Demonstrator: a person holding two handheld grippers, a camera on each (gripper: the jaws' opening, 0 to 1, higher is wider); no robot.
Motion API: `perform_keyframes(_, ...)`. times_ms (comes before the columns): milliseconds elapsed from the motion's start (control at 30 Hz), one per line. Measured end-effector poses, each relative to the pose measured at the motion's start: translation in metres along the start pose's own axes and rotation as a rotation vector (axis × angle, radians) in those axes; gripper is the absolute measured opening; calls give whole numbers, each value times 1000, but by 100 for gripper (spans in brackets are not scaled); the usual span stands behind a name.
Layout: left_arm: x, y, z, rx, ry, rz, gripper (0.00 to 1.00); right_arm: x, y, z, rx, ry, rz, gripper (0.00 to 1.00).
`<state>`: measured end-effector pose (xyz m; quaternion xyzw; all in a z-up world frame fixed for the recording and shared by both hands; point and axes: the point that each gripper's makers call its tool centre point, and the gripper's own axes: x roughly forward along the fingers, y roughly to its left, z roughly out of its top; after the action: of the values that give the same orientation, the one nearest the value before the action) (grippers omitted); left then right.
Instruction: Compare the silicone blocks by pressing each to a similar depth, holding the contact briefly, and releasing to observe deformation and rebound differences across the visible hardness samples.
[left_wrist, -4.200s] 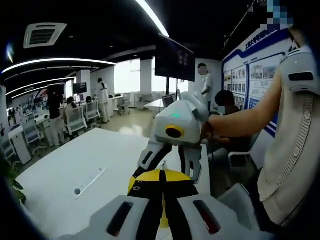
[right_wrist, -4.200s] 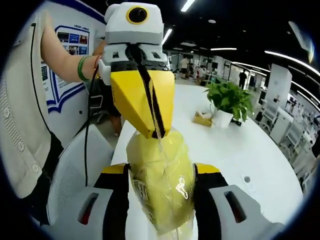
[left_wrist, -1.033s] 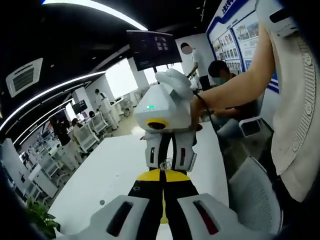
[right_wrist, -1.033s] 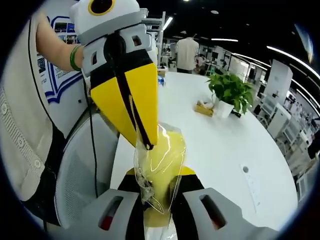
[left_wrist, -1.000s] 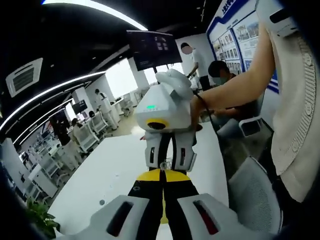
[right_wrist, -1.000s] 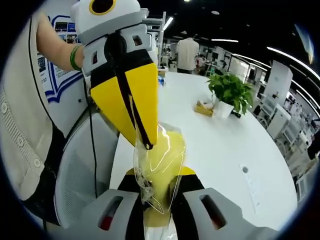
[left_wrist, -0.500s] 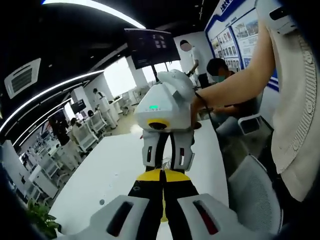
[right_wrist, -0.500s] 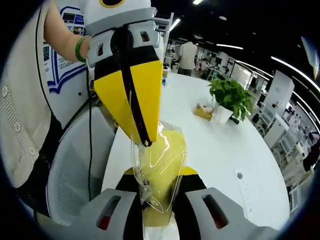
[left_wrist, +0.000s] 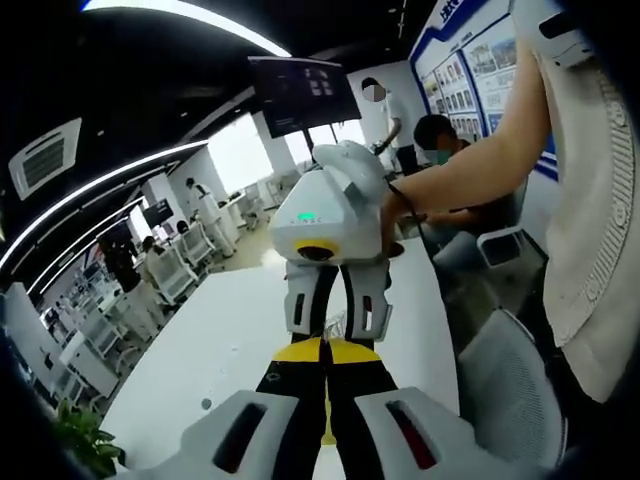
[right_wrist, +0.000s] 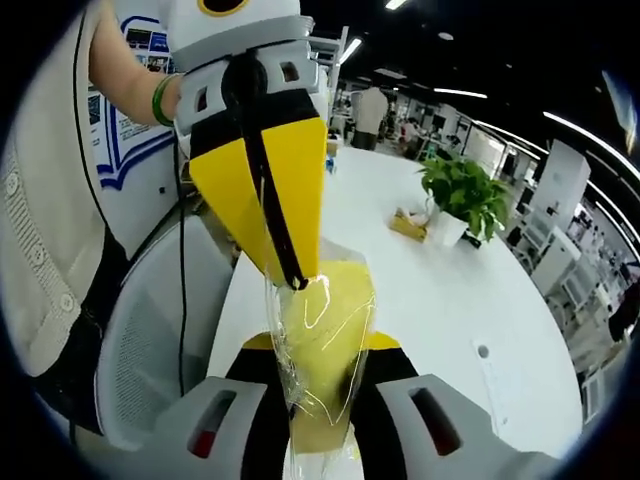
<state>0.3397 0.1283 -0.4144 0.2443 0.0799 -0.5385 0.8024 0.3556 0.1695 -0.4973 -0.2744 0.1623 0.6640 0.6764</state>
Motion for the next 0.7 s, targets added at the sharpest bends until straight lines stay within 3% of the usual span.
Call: perform_keyframes(700, 0, -1, 0, -12, -5, -7, 0, 0, 1, -2, 7, 0, 12, 20)
